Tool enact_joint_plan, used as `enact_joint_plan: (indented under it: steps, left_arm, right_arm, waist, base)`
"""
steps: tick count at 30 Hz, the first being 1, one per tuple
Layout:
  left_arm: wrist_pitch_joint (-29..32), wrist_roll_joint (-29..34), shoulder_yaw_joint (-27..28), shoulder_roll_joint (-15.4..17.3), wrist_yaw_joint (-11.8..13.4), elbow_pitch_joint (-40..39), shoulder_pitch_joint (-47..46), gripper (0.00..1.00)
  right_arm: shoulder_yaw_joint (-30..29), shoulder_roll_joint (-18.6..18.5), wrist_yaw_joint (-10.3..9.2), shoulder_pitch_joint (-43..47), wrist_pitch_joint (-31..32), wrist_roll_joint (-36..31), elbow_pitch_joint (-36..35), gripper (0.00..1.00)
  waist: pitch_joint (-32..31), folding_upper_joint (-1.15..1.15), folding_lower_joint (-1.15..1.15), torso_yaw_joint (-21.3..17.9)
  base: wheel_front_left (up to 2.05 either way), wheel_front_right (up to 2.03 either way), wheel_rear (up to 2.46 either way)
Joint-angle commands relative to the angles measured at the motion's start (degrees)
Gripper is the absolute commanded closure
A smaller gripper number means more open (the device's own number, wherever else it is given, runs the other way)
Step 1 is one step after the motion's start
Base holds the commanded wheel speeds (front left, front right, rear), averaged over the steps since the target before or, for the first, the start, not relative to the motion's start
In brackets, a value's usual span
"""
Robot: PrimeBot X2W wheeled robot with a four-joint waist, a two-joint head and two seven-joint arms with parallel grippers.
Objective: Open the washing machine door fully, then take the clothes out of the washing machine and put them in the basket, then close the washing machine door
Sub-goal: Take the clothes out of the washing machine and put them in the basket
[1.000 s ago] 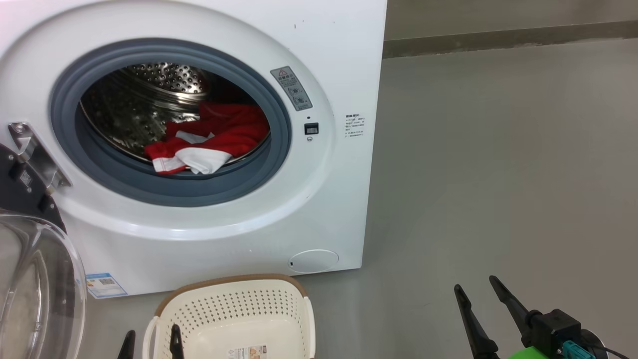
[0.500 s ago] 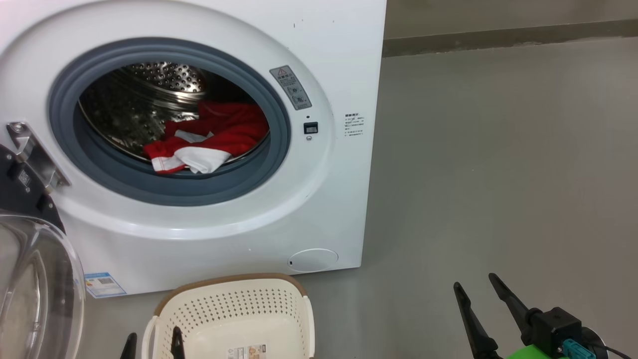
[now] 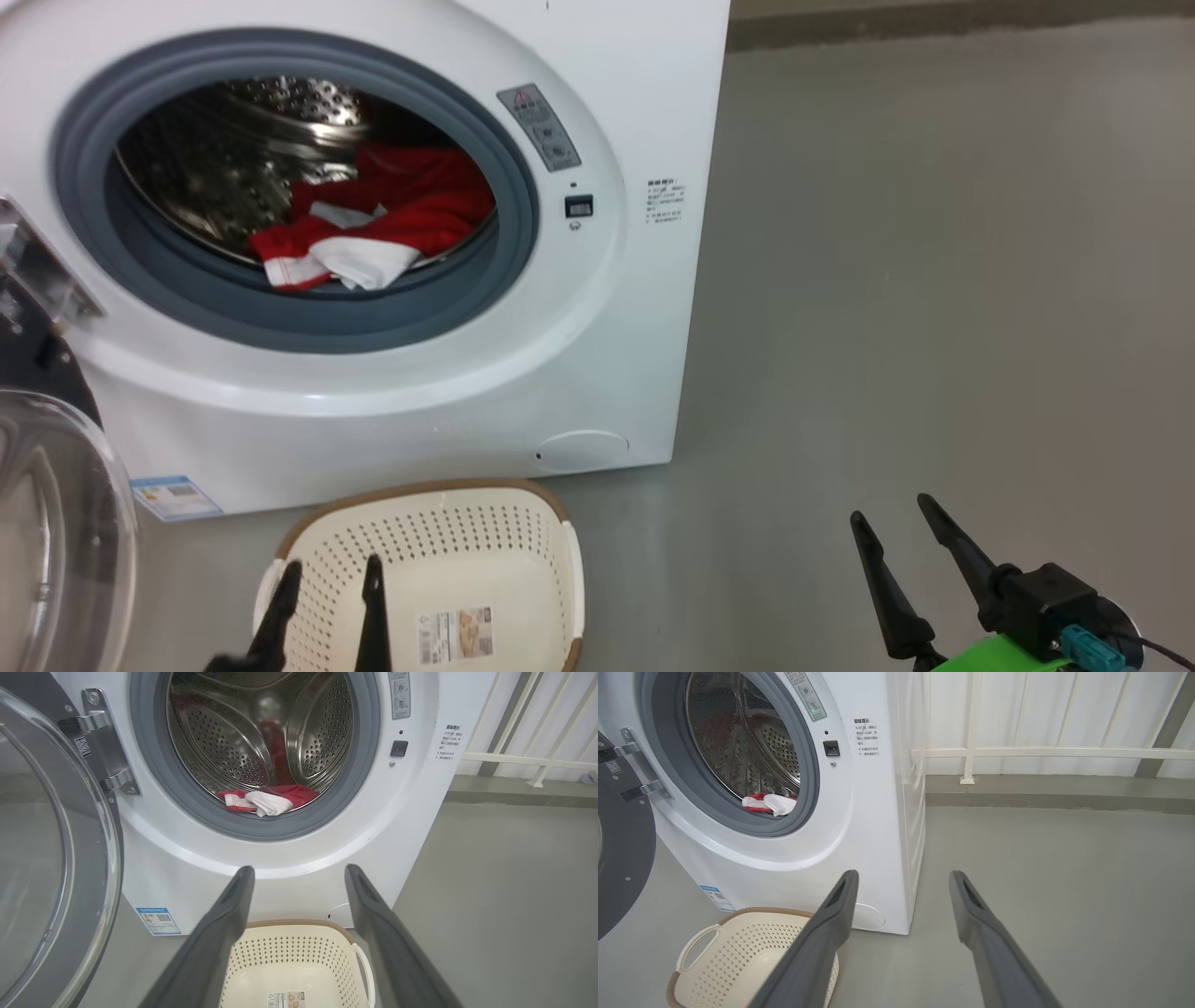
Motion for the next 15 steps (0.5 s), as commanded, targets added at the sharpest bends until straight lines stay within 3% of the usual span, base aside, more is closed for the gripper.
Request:
enact_joint_plan:
  steps: [1, 15]
  left_arm:
    - [-0.5, -0.4, 1.6, 0.1, -0.8, 0.1, -4.6, 0.00]
    - [2.8, -3.8, 1.1, -0.2, -11.2, 24.6, -34.1, 0.00]
  right_arm:
    - [1.1, -0.6, 0.02, -2.4, 0.0, -0.8, -1.9, 0.00]
    - [2.1, -0.6, 0.02, -10.1, -2.9, 0.8, -3.7, 0.00]
  waist:
    - [3.5, 0.00, 0.00, -0.5]
    - [19.1, 0.00, 0.00, -5.1]
  base:
    - [0.00, 0.00, 0.00]
    - [0.00, 0.00, 0.00]
